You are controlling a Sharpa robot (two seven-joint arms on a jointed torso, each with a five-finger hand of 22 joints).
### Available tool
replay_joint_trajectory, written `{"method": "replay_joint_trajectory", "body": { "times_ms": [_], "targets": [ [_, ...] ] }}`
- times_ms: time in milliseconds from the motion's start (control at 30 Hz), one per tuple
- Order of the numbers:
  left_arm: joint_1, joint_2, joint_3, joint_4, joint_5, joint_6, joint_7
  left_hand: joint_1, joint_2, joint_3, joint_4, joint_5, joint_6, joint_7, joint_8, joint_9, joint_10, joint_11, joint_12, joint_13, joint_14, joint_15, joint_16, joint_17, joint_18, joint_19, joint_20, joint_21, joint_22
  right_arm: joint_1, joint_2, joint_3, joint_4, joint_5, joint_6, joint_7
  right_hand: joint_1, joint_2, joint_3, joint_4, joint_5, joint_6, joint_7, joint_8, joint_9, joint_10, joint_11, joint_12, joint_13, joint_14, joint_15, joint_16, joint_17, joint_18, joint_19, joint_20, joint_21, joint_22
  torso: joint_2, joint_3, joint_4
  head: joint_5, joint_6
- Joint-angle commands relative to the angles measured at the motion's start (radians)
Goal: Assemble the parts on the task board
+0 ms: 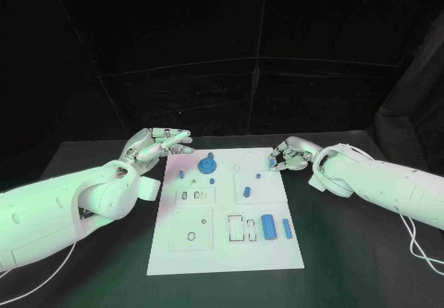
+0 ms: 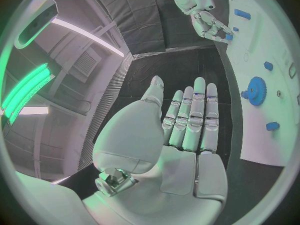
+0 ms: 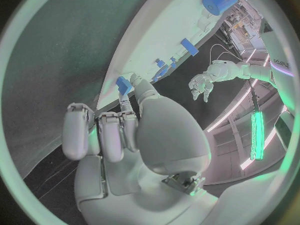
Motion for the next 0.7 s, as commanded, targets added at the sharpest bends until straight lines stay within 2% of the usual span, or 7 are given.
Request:
{"method": "replay_joint_trajectory", "body": {
  "times_ms": [33,200,333,400,467,567,700],
  "targets": [
    [0.001,0.0,0.001,0.0,0.001,0.011,0.005,0.005,0.003,-0.001,-0.006,0.002,0.003,-0.002,-0.003,0.0,0.006,0.002,-0.003,0.0,0.004,0.005,-0.004,0.001,0.015,0.01,0.0,-0.007,-0.002,0.001,0.001,0.0,-0.002,-0.013,0.02,-0.003,0.0,0.01,0.004,0.0,-0.003,0.007,0.002,0.006,-0.001,0.03,0.0,0.001,0.164,0.078,0.002,0.002,0.133,-0.006,0.004,-0.001,-0.002,0.001,0.0,0.0005,-0.0008,0.0,-0.001],
    [0.001,0.0,0.001,0.0,0.001,0.011,0.005,0.005,0.003,-0.001,-0.006,0.002,0.003,-0.002,-0.003,0.0,0.006,0.002,-0.003,0.0,0.004,0.005,-0.004,0.001,0.015,0.01,0.0,-0.007,-0.002,0.0,0.002,0.0,-0.005,-0.014,0.019,-0.003,-0.001,0.013,0.007,0.0,-0.006,0.01,0.001,0.006,-0.001,0.031,-0.001,0.002,0.165,0.079,0.002,0.003,0.135,-0.006,0.005,-0.002,-0.001,0.004,0.0,0.001,-0.0002,-0.001,-0.001],
    [0.001,0.0,0.001,-0.001,0.001,0.011,0.005,0.005,0.003,-0.001,-0.006,0.002,0.003,-0.002,-0.003,0.0,0.006,0.002,-0.003,0.0,0.004,0.005,-0.004,0.001,0.015,0.01,0.0,-0.007,-0.002,-0.001,0.004,0.0,-0.008,-0.015,0.015,-0.003,-0.003,0.025,0.02,-0.003,-0.021,0.02,-0.001,0.008,-0.001,0.032,-0.003,0.004,0.167,0.079,0.0,0.003,0.136,-0.006,0.006,-0.003,-0.001,0.005,0.0,0.001,-0.0006,-0.001,-0.003],
    [0.001,0.0,0.001,-0.002,0.001,0.011,0.004,0.005,0.003,-0.001,-0.006,0.002,0.004,-0.002,-0.003,0.0,0.006,0.002,-0.003,0.0,0.004,0.005,-0.004,0.001,0.015,0.01,0.0,-0.007,-0.002,-0.001,0.005,0.0,-0.01,-0.015,0.009,-0.003,-0.002,0.041,0.036,-0.006,-0.056,0.031,-0.005,0.011,-0.001,0.034,-0.006,0.007,0.169,0.079,-0.002,0.003,0.137,-0.006,0.007,-0.005,0.0,0.007,0.0,0.001,-0.0007,-0.001,-0.003],
    [0.001,0.0,0.001,-0.002,0.001,0.011,0.004,0.007,0.004,-0.001,-0.008,0.002,0.004,-0.002,-0.004,0.0,0.007,0.001,-0.004,0.0,0.005,0.004,-0.006,0.001,0.015,0.01,-0.001,-0.007,-0.002,-0.001,0.006,0.0,-0.013,-0.015,0.0,-0.001,-0.004,0.06,0.051,-0.004,-0.069,0.044,-0.009,0.016,0.0,0.036,-0.009,0.008,0.171,0.08,-0.005,0.004,0.138,-0.007,0.008,-0.007,0.0,0.008,0.0,0.001,-0.0007,-0.002,-0.004],
    [0.001,-0.001,0.001,-0.002,0.001,0.011,0.004,0.007,0.004,-0.001,-0.008,0.002,0.004,-0.002,-0.004,0.0,0.007,0.001,-0.004,0.0,0.005,0.004,-0.006,0.001,0.015,0.01,-0.001,-0.007,-0.002,-0.001,0.01,0.0,-0.019,-0.015,-0.03,0.004,0.006,0.099,0.097,-0.012,-0.122,0.084,-0.025,0.032,0.004,0.036,-0.022,0.009,0.172,0.08,-0.015,0.003,0.138,-0.007,0.009,-0.015,0.001,0.01,0.0,0.0014,-0.0021,0.0,-0.005],
    [0.001,-0.001,0.001,-0.002,0.001,0.011,0.004,0.007,0.004,-0.001,-0.008,0.002,0.004,-0.002,-0.004,0.0,0.007,0.001,-0.004,0.0,0.005,0.004,-0.006,0.001,0.015,0.01,-0.001,-0.007,-0.002,-0.001,0.01,0.001,-0.018,-0.015,-0.079,0.013,0.006,0.122,0.137,-0.018,-0.144,0.104,-0.034,0.038,0.005,0.038,-0.031,0.011,0.173,0.08,-0.023,0.004,0.141,-0.008,0.013,-0.023,0.004,0.017,0.0,0.0013,-0.0005,-0.002,-0.005]
  ]
}}
